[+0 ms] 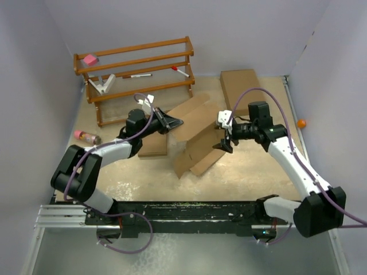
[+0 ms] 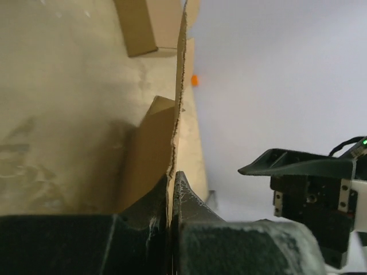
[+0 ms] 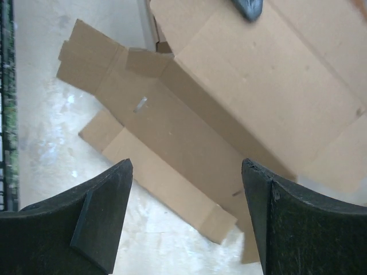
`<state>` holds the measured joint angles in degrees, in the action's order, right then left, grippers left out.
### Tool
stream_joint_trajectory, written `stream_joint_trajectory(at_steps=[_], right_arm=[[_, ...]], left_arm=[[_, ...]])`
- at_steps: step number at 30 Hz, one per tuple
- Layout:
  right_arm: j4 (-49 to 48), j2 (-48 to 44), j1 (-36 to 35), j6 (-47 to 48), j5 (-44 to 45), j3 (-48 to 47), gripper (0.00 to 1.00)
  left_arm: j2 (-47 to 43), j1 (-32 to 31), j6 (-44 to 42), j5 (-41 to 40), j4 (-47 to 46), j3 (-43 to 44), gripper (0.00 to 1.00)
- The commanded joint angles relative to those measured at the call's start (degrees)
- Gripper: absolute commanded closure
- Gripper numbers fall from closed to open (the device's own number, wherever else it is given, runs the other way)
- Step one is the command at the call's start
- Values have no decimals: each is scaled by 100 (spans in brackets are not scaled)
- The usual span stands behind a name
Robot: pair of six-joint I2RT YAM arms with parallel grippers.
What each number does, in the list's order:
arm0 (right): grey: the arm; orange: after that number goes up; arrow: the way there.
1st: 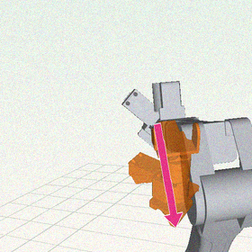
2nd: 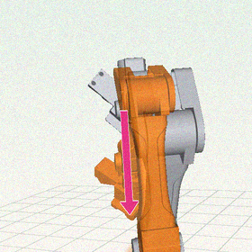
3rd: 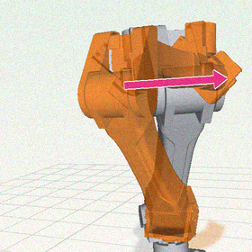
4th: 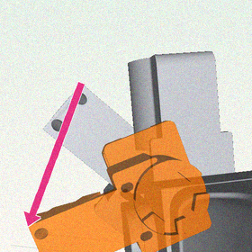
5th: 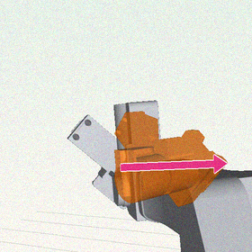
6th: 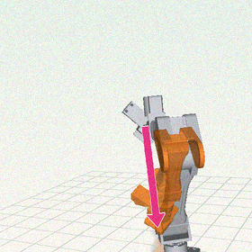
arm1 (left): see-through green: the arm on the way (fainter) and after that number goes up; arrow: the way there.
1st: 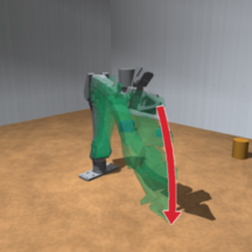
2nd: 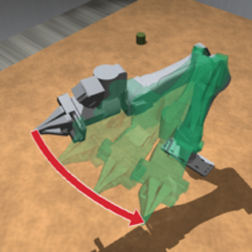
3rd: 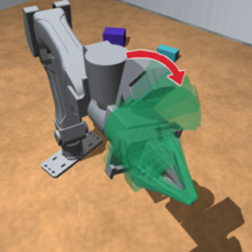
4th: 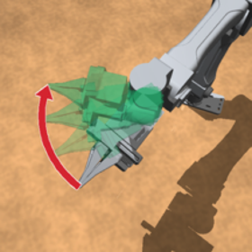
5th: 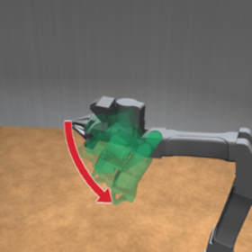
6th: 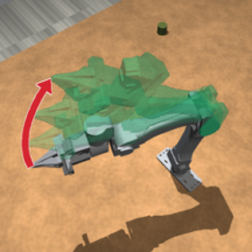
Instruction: Fold the paper box
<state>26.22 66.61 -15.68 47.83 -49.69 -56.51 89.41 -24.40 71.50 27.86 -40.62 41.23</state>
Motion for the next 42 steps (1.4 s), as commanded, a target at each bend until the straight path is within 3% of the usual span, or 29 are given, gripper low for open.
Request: stream_joint_trajectory(at_steps=[1,6,9,14,20,26,33,37,42], right_arm=[[-329,218,234,-1279,-608,-51,19],[-1676,179,625,-2745,-1063,405,19],[-2391,265,1036,-3701,-1408,655,22],[-4748,656,1707,-6231,-1264,1719,27],[-5571,1930,1702,-7561,-936,1865,34],[-5415,2793,913,-8391,-45,1584,29],[-5302,3725,330,-8904,167,1149,25],[-5311,3842,110,-9119,282,1118,25],[-4595,3567,-40,-8915,877,1020,31]], left_arm=[[-1066,-8,-2526,-1054,1151,79,96],[-1957,-36,-4249,-1672,2017,-213,96],[-2301,-195,-4557,-1965,2186,-334,96],[-2948,-275,-3877,-2965,1803,-635,96],[-3087,-297,-3268,-3245,2006,-360,96],[-2947,-400,-2948,-3402,2241,-496,96],[-3148,-713,-2439,-4064,2612,-737,96],[-3287,-812,-2065,-4248,2695,-940,96],[-3331,-974,-1885,-4454,2753,-1103,96]])
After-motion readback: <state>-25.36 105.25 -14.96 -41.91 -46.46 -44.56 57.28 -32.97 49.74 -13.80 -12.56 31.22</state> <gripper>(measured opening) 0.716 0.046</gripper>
